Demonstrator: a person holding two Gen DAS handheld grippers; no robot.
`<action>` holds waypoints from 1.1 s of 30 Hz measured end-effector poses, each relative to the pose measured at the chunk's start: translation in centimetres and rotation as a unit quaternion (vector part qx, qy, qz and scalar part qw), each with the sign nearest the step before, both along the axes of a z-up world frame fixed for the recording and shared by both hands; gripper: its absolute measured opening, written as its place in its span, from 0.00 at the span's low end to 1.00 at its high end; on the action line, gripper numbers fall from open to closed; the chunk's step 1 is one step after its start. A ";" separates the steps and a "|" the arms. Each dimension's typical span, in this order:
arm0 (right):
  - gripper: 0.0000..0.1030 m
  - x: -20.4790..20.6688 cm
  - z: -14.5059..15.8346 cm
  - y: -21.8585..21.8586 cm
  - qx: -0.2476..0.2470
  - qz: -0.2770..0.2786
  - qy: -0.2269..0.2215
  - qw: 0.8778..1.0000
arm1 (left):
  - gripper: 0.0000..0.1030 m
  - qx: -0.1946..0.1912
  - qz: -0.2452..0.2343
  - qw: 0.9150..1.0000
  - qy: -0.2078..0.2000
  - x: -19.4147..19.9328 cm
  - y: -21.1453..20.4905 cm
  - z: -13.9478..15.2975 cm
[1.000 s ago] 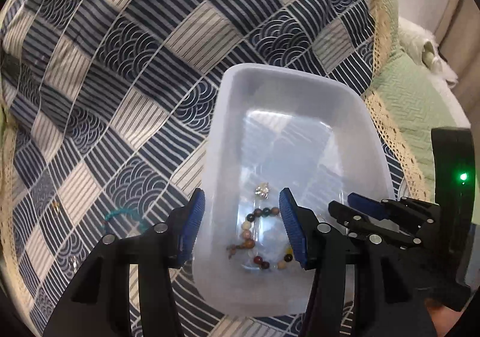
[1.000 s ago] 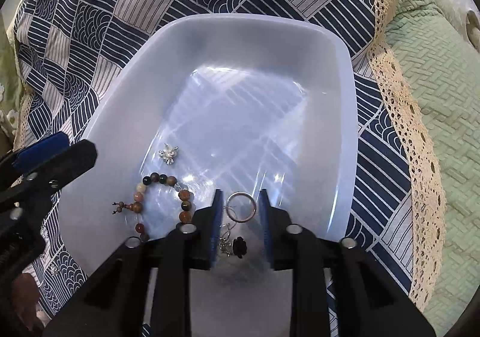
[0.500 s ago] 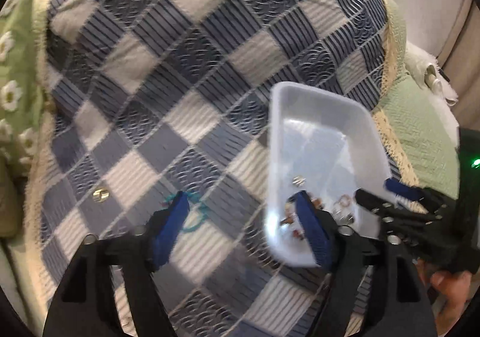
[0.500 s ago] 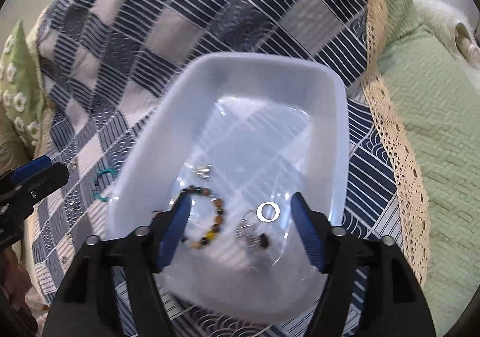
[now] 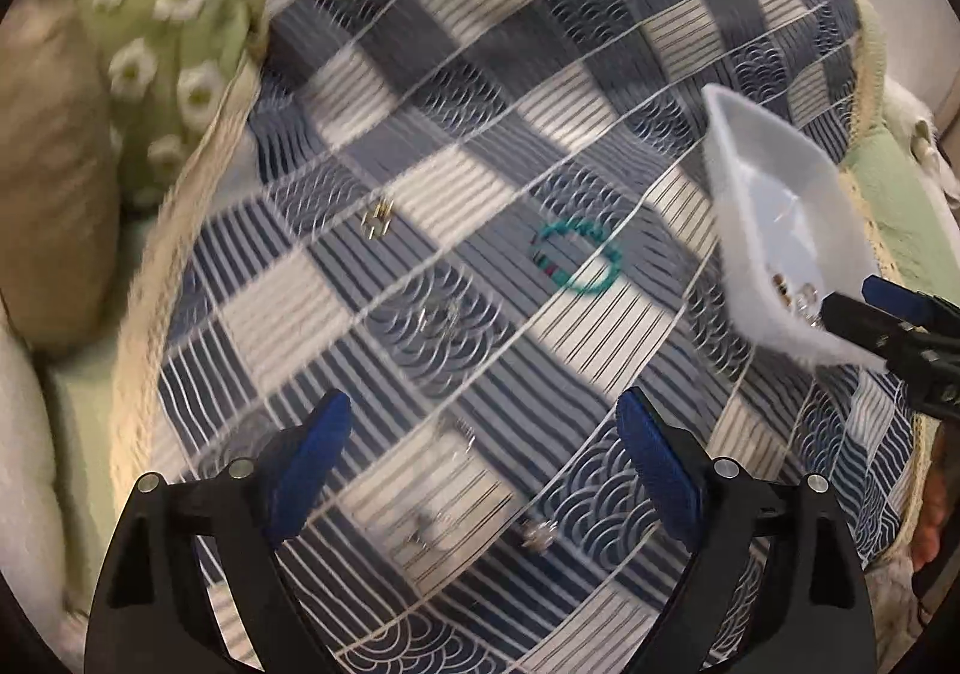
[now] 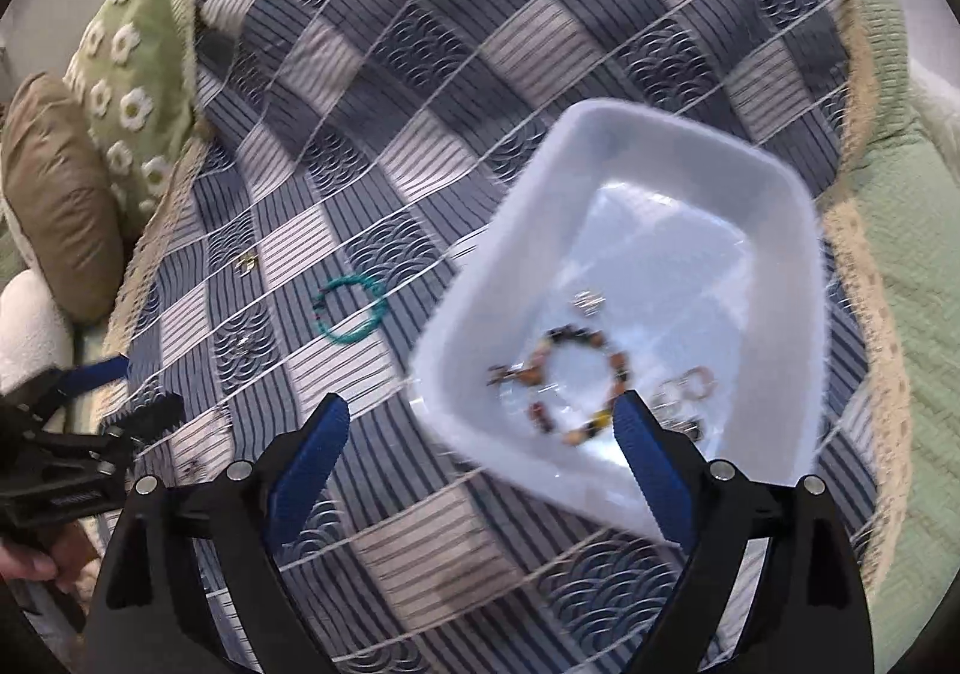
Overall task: Organize jewelry
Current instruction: 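Grasp a silver ring with the left tool while the right moves toward the turquoise bracelet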
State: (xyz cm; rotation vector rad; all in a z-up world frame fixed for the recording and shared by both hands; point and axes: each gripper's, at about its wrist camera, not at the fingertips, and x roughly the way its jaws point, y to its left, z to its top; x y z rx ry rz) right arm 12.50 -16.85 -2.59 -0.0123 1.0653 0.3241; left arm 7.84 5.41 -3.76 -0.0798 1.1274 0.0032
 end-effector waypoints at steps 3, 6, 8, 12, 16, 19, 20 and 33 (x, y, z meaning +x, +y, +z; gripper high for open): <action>0.86 -0.2 -0.4 1.4 0.001 0.004 0.009 1.000 | 0.83 0.009 0.007 1.000 0.016 -0.1 0.8 -1.5; 0.86 -0.5 -0.6 2.3 -0.005 0.007 0.008 1.000 | 0.83 0.025 0.009 0.999 0.025 0.1 1.2 -2.7; 0.86 -0.4 -0.9 2.8 -0.006 0.008 0.011 1.000 | 0.83 0.029 0.010 0.999 0.031 0.3 1.3 -3.5; 0.86 -0.1 -1.5 2.9 -0.016 0.006 0.015 1.000 | 0.72 0.026 0.004 0.999 0.044 0.6 1.1 -4.6; 0.86 0.1 -1.9 2.7 -0.020 0.000 0.019 1.000 | 0.59 0.013 0.006 0.997 0.073 0.9 0.8 -6.1; 0.86 0.2 -1.9 2.5 -0.019 -0.002 0.022 1.000 | 0.59 0.027 0.004 0.997 0.073 0.9 0.5 -6.5; 0.86 0.3 -1.9 2.5 -0.019 -0.002 0.023 1.000 | 0.59 0.031 0.003 0.997 0.072 1.0 0.4 -6.6; 0.86 0.2 -2.3 3.0 -0.030 0.006 0.026 0.999 | 0.25 0.040 0.004 0.998 0.058 1.6 0.0 -6.6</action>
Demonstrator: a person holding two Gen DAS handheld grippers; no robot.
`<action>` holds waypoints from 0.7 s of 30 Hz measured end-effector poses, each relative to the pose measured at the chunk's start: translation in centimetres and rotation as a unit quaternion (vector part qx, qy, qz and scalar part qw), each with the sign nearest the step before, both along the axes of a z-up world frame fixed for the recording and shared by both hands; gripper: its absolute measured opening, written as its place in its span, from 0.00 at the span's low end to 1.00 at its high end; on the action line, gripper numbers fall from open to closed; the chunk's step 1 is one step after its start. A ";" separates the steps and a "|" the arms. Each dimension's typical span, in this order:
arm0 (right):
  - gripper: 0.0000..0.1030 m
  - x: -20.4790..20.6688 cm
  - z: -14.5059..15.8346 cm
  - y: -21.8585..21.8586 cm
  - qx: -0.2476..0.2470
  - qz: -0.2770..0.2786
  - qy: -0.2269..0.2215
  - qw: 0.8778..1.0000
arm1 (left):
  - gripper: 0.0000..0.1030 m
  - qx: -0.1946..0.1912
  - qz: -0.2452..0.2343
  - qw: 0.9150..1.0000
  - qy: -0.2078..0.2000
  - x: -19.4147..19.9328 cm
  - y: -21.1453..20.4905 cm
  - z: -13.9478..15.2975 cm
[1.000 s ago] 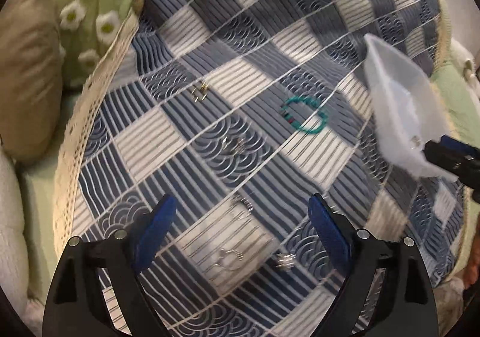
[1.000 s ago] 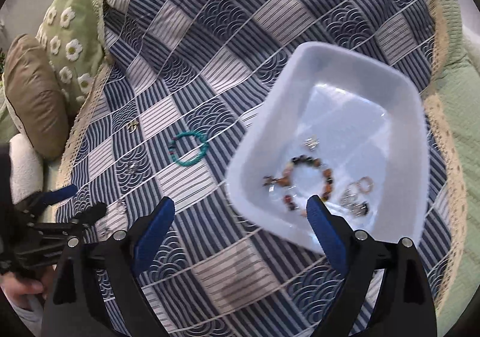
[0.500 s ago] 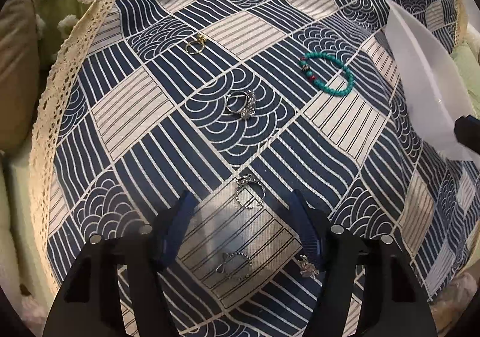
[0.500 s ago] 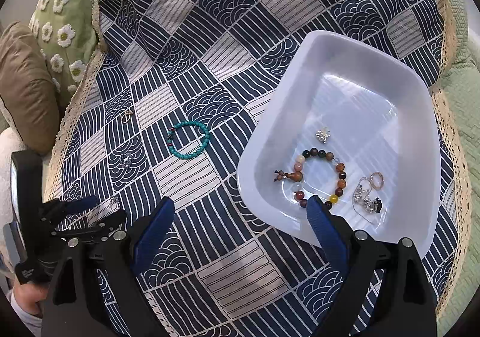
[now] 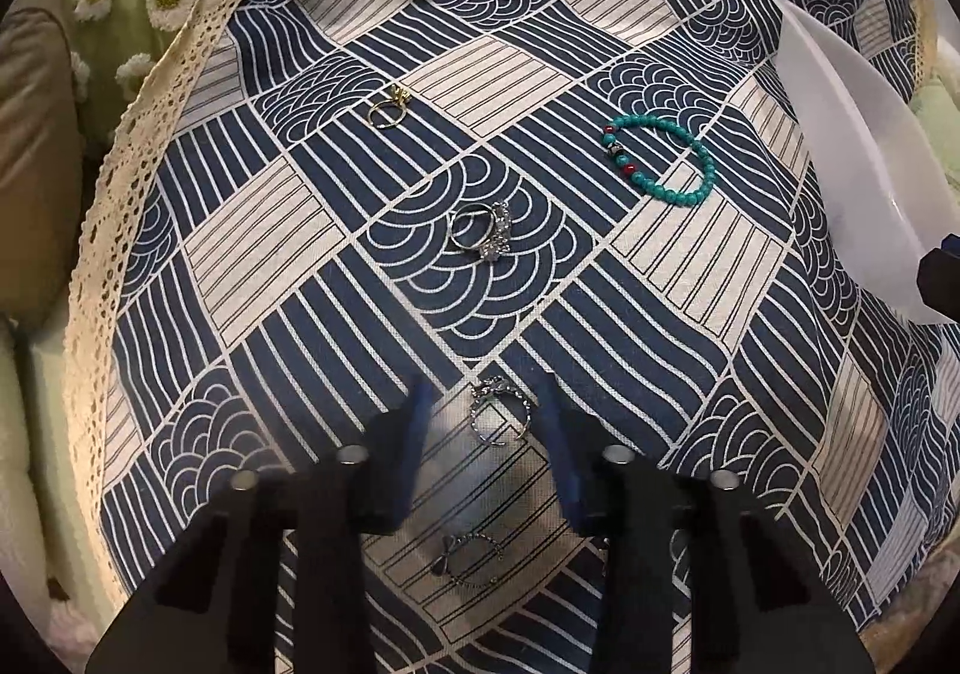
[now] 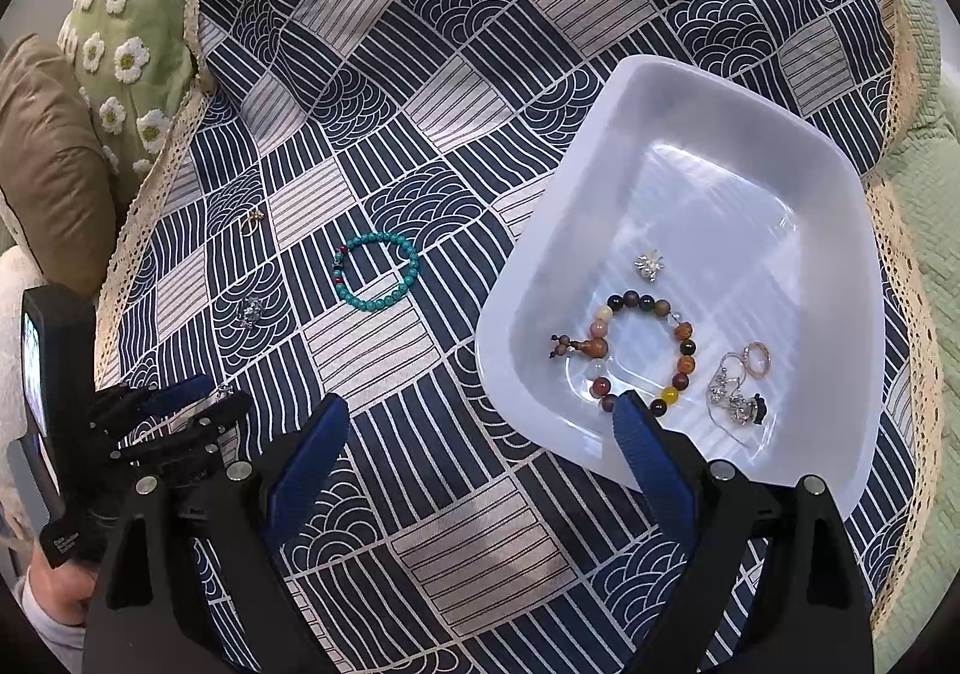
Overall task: Organize jewelry
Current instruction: 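Grasp a silver ring with the left tool while the right moves toward the turquoise bracelet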
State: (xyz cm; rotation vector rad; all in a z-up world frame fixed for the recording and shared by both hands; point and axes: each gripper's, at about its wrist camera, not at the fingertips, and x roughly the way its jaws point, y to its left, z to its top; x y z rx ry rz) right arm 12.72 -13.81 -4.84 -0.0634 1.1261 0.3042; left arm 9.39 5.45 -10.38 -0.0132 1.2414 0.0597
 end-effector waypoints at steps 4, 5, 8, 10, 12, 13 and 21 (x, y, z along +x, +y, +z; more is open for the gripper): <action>0.86 0.0 -0.3 0.1 -0.004 0.000 0.001 1.000 | 0.19 0.004 -0.007 1.000 -0.004 0.0 -0.4 0.0; 0.86 0.0 -0.4 0.2 -0.006 -0.001 0.002 1.000 | 0.19 0.004 -0.008 1.000 -0.005 0.0 -0.4 0.0; 0.86 0.1 -0.5 0.3 -0.009 -0.001 -0.001 1.000 | 0.19 -0.005 -0.010 1.000 -0.008 -0.3 0.0 0.4; 0.86 0.1 -0.4 0.5 -0.003 0.001 -0.006 1.000 | 0.19 -0.016 -0.007 1.000 -0.010 -0.2 0.5 0.8; 0.86 0.0 -0.2 0.9 0.001 0.002 -0.015 1.000 | 0.19 -0.025 -0.006 0.999 -0.021 -0.6 1.1 2.0; 0.86 0.1 0.0 1.3 0.003 0.004 -0.022 1.000 | 0.19 -0.028 -0.006 0.999 -0.026 -0.8 1.4 2.5; 0.86 2.1 -0.1 6.9 -0.005 0.032 -0.037 0.999 | 0.19 -0.068 0.015 0.996 -0.047 -1.5 4.3 5.0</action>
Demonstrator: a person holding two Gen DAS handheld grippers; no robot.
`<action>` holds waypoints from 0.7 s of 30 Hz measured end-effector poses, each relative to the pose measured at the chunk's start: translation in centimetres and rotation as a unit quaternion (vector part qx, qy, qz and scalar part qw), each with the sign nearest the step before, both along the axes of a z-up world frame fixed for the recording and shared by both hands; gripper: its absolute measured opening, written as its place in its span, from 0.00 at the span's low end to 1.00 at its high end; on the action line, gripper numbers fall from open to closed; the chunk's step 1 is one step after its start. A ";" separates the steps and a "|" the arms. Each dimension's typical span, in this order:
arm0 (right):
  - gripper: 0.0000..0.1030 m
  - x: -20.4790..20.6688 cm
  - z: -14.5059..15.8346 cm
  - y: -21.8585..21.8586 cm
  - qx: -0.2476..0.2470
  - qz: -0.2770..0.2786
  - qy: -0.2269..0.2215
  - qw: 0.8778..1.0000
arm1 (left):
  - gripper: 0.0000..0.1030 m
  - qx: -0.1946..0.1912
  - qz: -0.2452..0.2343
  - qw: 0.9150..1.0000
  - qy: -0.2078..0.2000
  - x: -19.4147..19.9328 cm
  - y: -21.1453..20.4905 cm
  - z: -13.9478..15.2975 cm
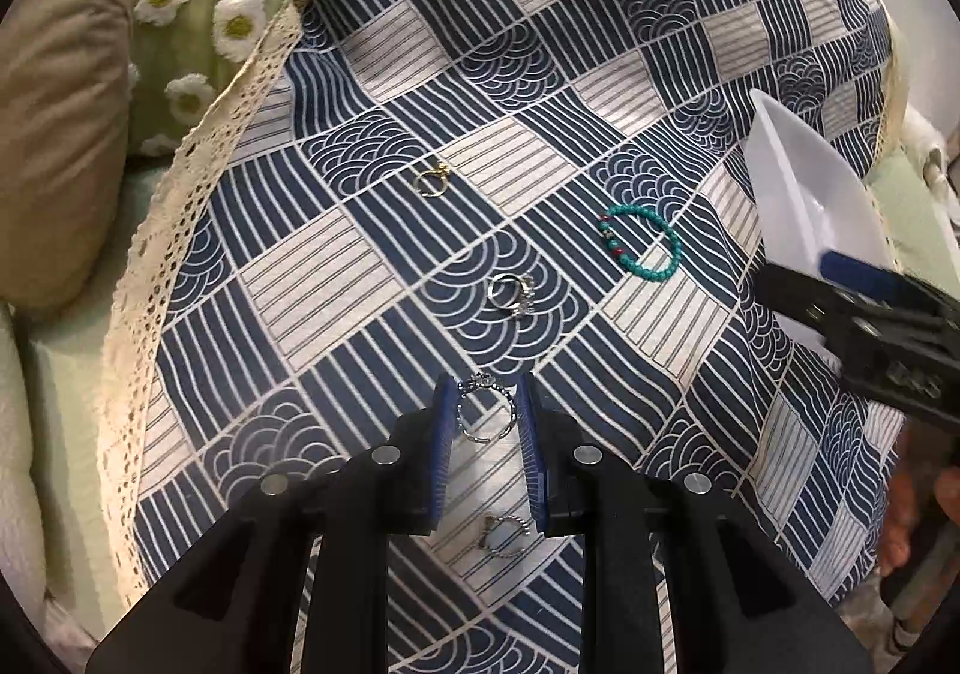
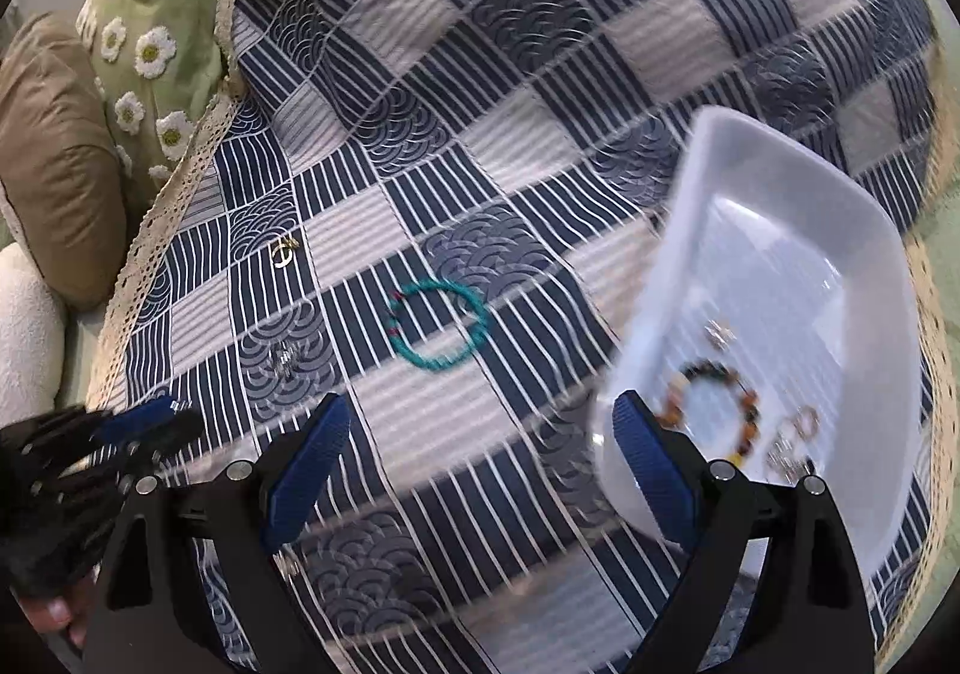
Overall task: Organize jewelry
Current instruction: 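Grasp a silver ring with the left tool while the right moves toward the turquoise bracelet, then grasp the turquoise bead bracelet with the right tool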
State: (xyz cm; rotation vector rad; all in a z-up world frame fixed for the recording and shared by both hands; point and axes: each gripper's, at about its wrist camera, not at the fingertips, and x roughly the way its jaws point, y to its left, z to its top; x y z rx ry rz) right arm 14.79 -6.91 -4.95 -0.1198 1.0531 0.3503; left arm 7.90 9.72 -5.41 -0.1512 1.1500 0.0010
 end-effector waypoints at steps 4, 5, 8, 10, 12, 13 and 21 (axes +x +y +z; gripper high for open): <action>0.85 1.9 -1.5 2.4 -0.007 0.006 0.004 1.000 | 0.19 -0.002 -0.006 1.000 0.010 -0.1 0.3 -0.6; 0.85 2.5 -2.1 2.9 -0.007 0.006 0.012 1.000 | 0.19 -0.001 -0.010 1.000 0.011 -0.1 0.4 -0.6; 0.73 4.0 -3.8 3.6 -0.022 -0.012 0.035 0.999 | 0.19 -0.003 -0.019 1.000 0.012 -0.4 0.5 -0.5; 0.70 4.5 -4.1 3.9 -0.037 -0.019 0.022 0.999 | 0.19 -0.017 -0.022 1.000 0.014 -0.6 0.8 -0.4; 0.63 5.1 -4.6 4.1 -0.025 -0.010 0.033 0.999 | 0.19 -0.025 -0.023 0.999 0.016 -0.8 1.1 -0.4; 0.61 5.5 -5.1 4.0 -0.008 -0.009 0.050 0.999 | 0.19 -0.023 -0.023 0.999 0.017 -0.8 1.1 -0.4; 0.55 6.2 -7.0 4.0 -0.022 -0.021 0.052 0.998 | 0.19 -0.025 -0.018 0.999 0.022 -0.9 1.8 -0.9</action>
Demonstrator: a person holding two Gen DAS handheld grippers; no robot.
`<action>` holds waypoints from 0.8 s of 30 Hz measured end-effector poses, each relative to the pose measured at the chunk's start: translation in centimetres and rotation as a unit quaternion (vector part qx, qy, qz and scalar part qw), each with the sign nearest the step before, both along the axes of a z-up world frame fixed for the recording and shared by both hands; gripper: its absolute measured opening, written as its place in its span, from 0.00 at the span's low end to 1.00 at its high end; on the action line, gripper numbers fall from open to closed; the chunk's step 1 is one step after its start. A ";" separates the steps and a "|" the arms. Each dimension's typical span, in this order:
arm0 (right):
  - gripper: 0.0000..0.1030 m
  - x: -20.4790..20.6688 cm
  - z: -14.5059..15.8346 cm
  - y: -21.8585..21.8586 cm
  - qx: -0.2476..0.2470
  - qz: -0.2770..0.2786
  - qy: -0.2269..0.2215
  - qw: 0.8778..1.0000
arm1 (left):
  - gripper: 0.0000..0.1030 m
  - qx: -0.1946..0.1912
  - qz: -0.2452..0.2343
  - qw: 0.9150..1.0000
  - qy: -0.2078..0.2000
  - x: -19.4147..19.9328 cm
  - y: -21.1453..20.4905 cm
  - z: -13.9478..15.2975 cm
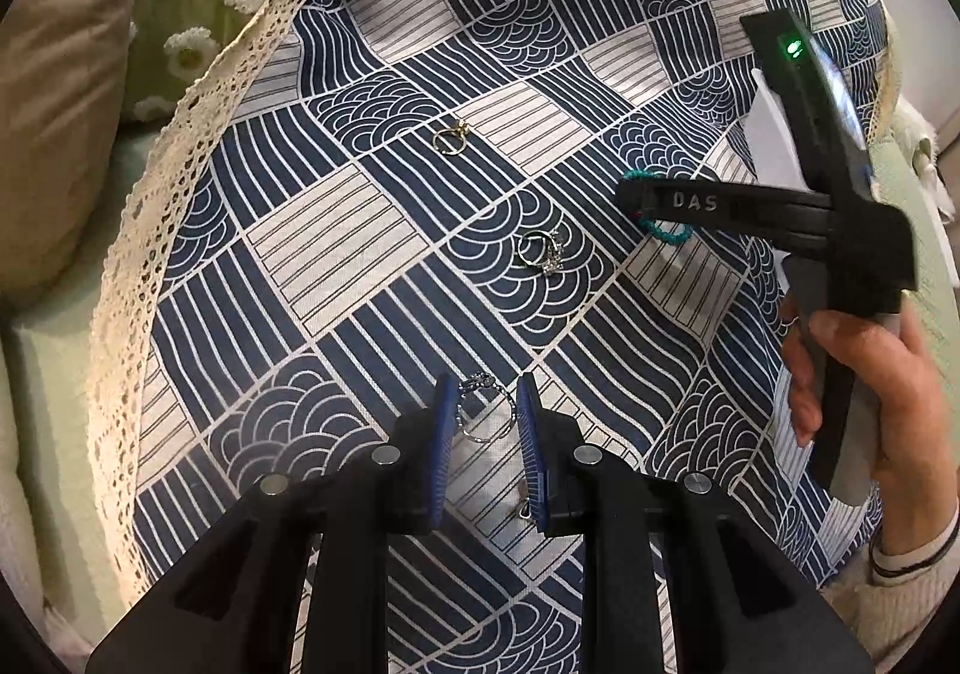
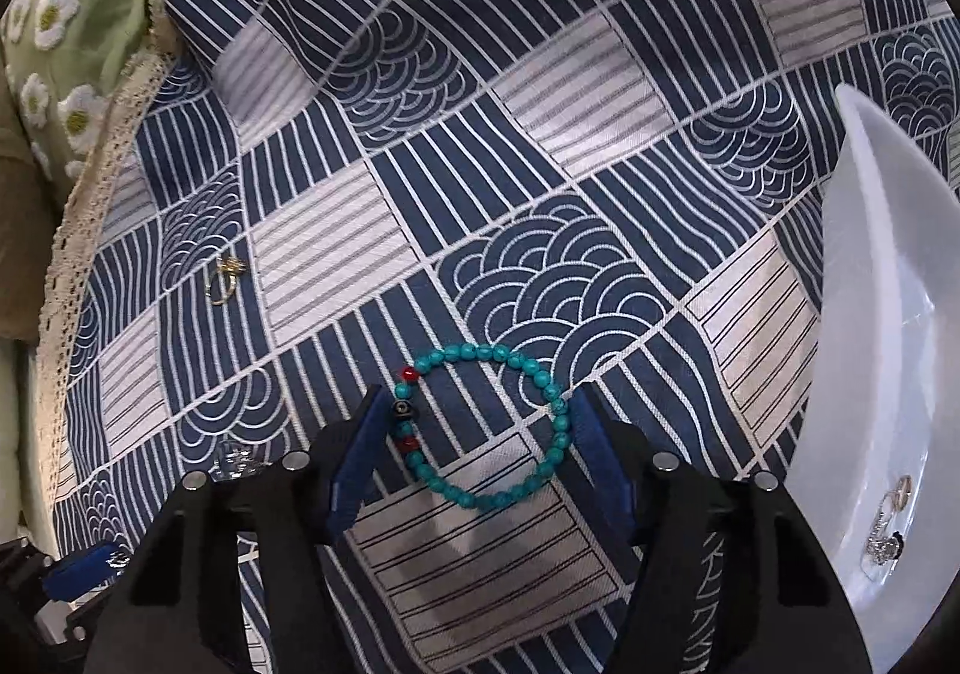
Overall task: Organize jewelry
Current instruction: 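Grasp the turquoise bead bracelet with the right tool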
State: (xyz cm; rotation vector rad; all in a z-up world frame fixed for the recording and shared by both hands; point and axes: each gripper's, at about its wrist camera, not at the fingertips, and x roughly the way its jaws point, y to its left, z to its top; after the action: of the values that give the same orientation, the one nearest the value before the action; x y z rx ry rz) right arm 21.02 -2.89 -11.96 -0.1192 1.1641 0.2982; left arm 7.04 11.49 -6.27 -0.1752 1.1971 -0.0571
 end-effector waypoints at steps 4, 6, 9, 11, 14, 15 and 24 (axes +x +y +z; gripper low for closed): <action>0.29 -0.5 -0.1 0.4 -0.017 0.010 -0.017 1.000 | 0.19 0.001 -0.003 1.000 -0.001 0.0 -0.2 0.1; 0.14 -0.9 -0.1 0.7 -0.025 0.018 -0.024 0.999 | 0.19 0.000 -0.003 1.000 -0.001 0.0 -0.3 0.1; 0.14 -1.2 -0.4 1.2 -0.033 0.020 -0.036 0.999 | 0.19 0.001 -0.003 1.000 -0.002 0.0 -0.4 0.1; 0.14 -1.5 -0.1 1.1 -0.025 0.013 -0.039 0.999 | 0.19 0.002 -0.003 1.000 -0.003 0.0 -0.4 0.1; 0.14 -2.2 1.1 0.9 -0.004 0.013 -0.046 0.999 | 0.19 -0.001 0.002 1.000 -0.006 0.1 -0.3 0.6; 0.14 -2.4 1.6 0.7 0.002 0.014 -0.048 0.999 | 0.19 -0.004 0.004 1.000 -0.010 0.2 -0.4 1.0; 0.08 -4.8 9.3 -3.5 0.078 0.013 -0.079 0.994 | 0.19 -0.040 0.003 0.998 -0.050 1.3 -3.4 5.2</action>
State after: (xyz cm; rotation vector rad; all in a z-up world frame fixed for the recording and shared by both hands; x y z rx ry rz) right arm 16.22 -6.35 -2.69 -0.0207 0.9802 0.3945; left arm 8.35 8.11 -1.08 -0.2427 1.0954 -0.1070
